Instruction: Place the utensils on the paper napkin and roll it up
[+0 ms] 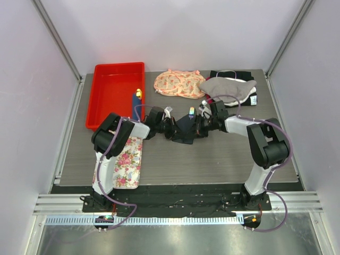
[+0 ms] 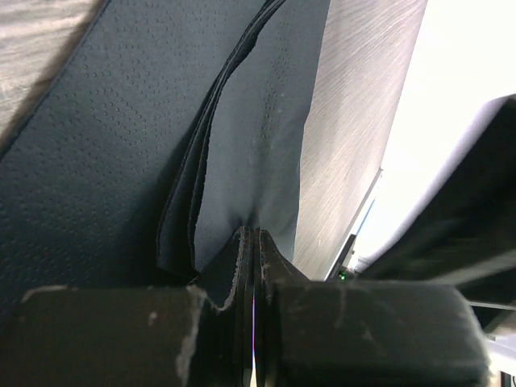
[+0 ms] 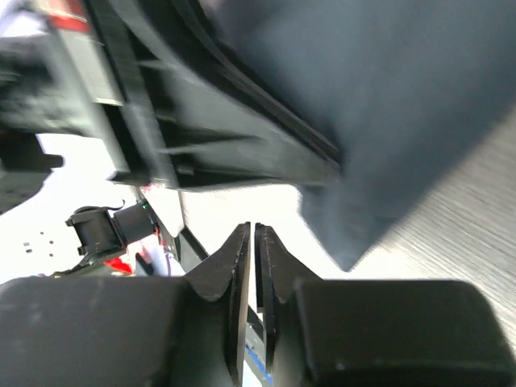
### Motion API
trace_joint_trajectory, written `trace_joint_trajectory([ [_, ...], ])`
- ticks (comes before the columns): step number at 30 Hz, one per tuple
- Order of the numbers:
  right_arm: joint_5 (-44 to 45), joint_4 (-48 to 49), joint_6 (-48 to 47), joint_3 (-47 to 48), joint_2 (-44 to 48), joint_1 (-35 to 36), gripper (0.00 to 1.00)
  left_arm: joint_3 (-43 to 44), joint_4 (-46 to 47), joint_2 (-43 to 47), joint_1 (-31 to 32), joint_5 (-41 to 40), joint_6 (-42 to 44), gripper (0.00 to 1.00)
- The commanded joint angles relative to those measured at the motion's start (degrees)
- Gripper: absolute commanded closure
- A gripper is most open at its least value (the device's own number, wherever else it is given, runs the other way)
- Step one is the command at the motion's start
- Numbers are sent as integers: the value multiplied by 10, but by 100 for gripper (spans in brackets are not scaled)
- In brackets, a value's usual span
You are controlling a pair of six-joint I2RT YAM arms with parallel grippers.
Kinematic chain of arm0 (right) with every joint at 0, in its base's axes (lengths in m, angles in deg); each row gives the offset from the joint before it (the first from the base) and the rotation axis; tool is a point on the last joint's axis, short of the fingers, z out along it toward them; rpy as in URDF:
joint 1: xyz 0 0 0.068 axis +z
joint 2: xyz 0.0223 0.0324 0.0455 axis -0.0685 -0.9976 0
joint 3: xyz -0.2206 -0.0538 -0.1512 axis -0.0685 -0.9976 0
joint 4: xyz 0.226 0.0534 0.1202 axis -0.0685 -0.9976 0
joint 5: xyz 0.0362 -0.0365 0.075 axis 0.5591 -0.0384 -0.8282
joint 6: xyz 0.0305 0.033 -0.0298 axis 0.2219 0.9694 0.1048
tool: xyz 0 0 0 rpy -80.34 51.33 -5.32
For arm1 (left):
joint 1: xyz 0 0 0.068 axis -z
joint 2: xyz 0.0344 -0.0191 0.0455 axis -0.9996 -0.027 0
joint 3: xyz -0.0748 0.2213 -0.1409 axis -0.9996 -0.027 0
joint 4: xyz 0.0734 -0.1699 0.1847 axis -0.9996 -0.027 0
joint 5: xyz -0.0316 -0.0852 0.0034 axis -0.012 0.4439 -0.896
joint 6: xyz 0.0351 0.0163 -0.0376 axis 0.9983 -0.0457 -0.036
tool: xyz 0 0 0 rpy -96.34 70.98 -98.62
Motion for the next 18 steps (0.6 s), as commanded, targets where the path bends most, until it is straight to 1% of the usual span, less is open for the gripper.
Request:
trace_joint_trajectory([
  [1, -19, 96, 47, -41, -19, 0, 85, -17, -65, -28, -2, -69, 34, 100],
  [4, -11, 106, 54, -57, -51, -3, 89, -18, -67, -25, -2, -71, 37, 100],
  [9, 1, 89, 63, -71, -105, -22, 96, -20, -71, -25, -2, -72, 40, 100],
  [12, -10, 74, 71, -71, -115, -33, 96, -20, -73, -25, -2, -70, 42, 100],
  [15, -47, 68, 72, -63, -106, -38, 95, -20, -74, -26, -2, -70, 42, 100],
  [18, -66, 68, 71, -38, -66, -40, 89, -21, -75, -26, -2, -69, 45, 100],
])
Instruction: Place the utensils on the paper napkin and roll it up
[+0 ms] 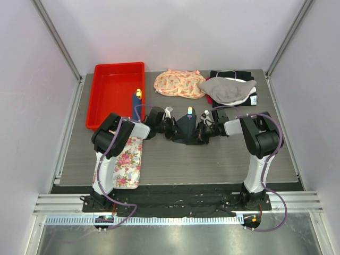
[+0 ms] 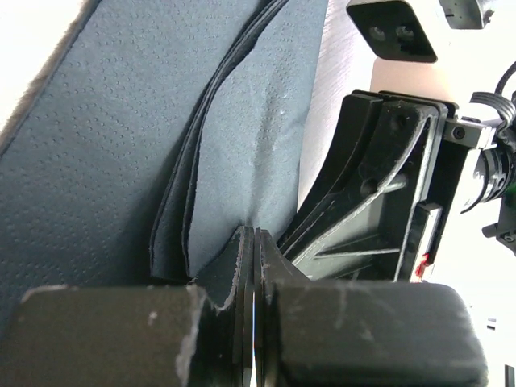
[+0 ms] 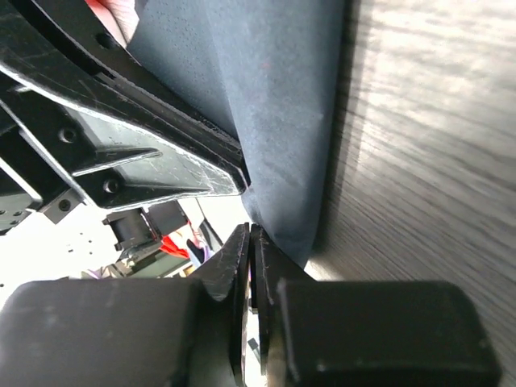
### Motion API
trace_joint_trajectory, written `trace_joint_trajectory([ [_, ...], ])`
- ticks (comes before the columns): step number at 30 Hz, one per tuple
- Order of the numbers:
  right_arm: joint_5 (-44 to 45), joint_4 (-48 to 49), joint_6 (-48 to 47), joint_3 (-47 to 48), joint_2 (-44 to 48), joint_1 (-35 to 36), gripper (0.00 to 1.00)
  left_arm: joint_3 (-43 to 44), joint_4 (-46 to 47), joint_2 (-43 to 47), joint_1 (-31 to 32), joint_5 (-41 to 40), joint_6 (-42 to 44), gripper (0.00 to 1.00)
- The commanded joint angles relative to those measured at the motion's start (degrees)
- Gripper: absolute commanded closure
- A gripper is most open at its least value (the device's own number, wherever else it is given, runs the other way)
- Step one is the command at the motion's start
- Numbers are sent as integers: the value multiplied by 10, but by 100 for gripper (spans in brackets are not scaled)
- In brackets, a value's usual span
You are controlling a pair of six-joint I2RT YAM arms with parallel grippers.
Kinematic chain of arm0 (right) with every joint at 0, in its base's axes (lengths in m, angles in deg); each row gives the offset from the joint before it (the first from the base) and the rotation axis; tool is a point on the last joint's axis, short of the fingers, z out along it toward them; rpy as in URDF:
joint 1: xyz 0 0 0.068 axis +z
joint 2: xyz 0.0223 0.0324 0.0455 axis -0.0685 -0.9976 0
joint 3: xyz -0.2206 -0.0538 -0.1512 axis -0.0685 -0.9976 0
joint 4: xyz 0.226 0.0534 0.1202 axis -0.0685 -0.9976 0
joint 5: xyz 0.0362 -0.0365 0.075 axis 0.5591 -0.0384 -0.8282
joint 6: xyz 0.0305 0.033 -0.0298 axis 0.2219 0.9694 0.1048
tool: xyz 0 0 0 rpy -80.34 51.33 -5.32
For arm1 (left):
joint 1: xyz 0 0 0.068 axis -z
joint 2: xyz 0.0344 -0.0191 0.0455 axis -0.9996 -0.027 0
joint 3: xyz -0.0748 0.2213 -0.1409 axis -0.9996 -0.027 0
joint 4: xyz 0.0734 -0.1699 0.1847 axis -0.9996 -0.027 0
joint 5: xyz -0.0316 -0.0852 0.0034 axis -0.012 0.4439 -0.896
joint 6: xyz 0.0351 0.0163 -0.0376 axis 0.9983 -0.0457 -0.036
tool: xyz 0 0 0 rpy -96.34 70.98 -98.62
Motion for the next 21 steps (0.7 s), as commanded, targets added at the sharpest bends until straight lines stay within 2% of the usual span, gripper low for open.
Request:
trace_joint_trajectory([
  [1, 10, -18, -6, 29, 42, -13, 87, -21, -75, -25, -2, -67, 43, 100],
  [4, 24, -15, -7, 67, 72, -19, 84, -21, -77, -25, -2, -66, 44, 100],
  [11, 176, -79, -70, 156, 60, -19, 84, -19, -83, -20, -2, -67, 52, 100],
  [21, 230, -116, -118, 225, -12, 3, 90, -16, -88, -19, -2, -68, 56, 100],
])
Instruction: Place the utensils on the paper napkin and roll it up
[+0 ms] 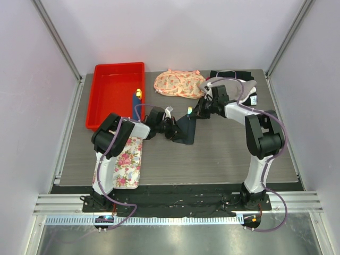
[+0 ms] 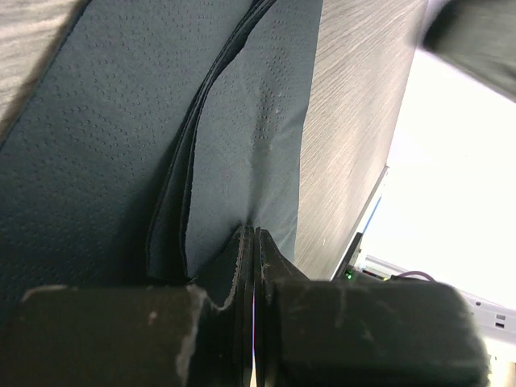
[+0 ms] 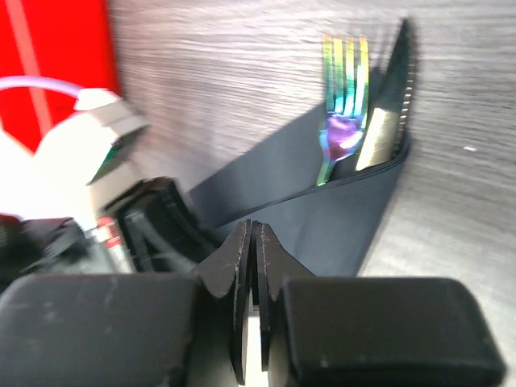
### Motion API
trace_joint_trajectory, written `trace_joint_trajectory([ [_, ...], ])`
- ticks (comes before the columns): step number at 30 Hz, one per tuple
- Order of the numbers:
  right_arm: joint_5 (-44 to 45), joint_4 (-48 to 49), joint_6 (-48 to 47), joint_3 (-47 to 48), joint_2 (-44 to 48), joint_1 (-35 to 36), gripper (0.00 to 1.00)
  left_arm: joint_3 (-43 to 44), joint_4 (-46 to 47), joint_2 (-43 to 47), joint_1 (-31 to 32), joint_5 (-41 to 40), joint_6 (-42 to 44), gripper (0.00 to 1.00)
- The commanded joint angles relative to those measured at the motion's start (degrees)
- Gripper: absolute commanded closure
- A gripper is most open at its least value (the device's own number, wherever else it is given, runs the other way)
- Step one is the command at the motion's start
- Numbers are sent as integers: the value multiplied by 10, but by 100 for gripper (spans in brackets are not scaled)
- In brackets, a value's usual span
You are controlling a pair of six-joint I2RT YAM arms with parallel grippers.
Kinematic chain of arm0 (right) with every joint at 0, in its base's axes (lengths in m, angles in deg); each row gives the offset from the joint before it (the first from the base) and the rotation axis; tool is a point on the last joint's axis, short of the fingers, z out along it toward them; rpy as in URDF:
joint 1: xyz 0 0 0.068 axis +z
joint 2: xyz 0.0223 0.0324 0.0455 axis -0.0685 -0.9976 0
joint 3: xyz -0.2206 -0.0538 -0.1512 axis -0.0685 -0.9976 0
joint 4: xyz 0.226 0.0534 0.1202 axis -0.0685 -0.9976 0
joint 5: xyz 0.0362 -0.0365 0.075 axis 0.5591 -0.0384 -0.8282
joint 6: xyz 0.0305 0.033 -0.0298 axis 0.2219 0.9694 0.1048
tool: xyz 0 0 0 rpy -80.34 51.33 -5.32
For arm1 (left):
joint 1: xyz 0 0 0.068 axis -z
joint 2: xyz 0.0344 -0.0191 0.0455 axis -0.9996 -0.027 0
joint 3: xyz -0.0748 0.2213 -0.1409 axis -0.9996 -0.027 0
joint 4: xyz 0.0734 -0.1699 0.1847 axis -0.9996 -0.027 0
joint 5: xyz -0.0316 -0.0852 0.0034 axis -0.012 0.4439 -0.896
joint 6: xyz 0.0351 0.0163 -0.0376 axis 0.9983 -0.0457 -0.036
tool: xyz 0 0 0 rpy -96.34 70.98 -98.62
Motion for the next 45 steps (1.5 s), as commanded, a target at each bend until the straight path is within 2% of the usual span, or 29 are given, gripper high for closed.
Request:
trace_joint_trajectory([
  [1, 35, -25, -32, 25, -35, 9, 90, -15, -87, -20, -3, -68, 43, 100],
  [11, 90, -14, -57, 28, -98, 26, 92, -16, -91, -19, -3, -68, 44, 100],
  [24, 142, -50, -103, 19, -115, 32, 96, -21, -84, 26, -4, -57, 55, 98],
  [36, 34, -19, -66, 32, -26, 34, 89, -27, -119, 7, -4, -66, 66, 100],
  [45, 17, 0, -27, 23, -34, 49, 89, -22, -118, 4, -4, -61, 66, 100],
])
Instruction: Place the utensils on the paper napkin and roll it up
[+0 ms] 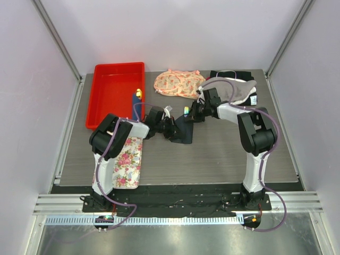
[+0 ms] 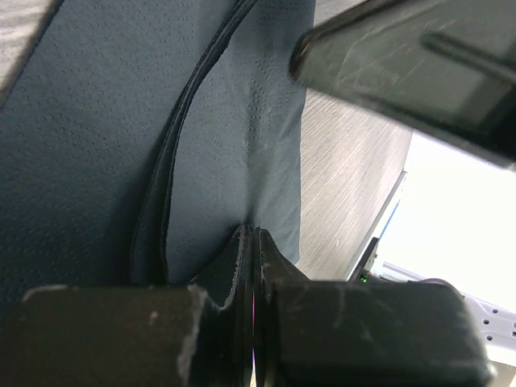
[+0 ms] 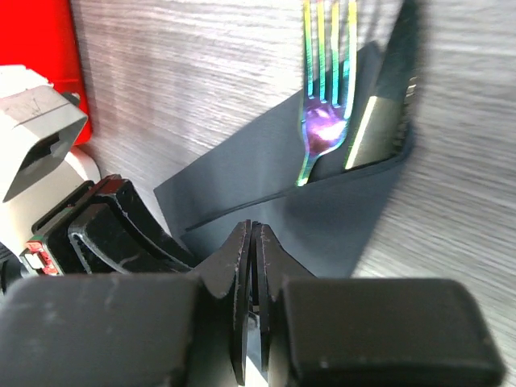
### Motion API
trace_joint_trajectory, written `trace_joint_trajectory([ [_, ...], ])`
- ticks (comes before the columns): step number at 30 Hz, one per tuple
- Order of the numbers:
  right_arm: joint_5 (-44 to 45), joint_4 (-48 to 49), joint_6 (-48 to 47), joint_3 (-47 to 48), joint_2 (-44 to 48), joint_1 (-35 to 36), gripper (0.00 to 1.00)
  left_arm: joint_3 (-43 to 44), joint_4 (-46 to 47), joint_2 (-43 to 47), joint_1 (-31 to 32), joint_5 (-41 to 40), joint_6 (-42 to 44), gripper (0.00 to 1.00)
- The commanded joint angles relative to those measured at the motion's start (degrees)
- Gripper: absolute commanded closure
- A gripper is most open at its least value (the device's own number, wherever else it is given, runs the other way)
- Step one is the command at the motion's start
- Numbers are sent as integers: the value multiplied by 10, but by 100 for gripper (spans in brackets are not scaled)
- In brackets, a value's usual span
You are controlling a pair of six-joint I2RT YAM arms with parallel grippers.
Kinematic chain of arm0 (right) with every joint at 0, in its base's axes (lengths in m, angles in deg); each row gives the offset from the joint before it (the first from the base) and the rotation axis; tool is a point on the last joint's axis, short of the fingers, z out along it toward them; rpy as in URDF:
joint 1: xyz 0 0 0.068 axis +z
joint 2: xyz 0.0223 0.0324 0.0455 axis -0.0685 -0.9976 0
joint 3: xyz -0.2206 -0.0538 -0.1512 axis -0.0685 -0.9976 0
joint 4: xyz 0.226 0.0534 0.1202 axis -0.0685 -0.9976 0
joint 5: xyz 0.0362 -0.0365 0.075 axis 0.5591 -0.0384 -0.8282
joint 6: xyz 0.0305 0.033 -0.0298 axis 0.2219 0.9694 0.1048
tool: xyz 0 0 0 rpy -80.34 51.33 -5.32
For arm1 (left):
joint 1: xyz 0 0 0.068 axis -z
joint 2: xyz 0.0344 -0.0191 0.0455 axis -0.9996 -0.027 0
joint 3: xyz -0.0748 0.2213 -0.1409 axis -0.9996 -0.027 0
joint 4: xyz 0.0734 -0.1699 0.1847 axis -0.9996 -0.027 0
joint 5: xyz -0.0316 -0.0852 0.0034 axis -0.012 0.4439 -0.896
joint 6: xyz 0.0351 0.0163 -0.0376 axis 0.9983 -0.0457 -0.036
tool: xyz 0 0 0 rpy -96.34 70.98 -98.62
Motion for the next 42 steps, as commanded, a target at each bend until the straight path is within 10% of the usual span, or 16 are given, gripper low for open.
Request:
trace_joint_trajectory([
  [1, -4, 15, 12, -8, 14, 14, 90, -19, -83, -17, -3, -37, 36, 100],
  [11, 64, 1, -17, -11, -31, 18, 94, -19, -76, -8, -4, -34, 42, 99],
  [18, 66, -4, -32, -13, -55, 17, 96, -31, -52, 72, -12, -23, 45, 73],
  [30, 73, -4, -53, -28, -62, 17, 98, 22, -278, 153, -56, -151, 169, 33],
  [42, 71, -8, -45, -26, -66, 18, 99, 53, -273, 69, -52, -154, 154, 28],
])
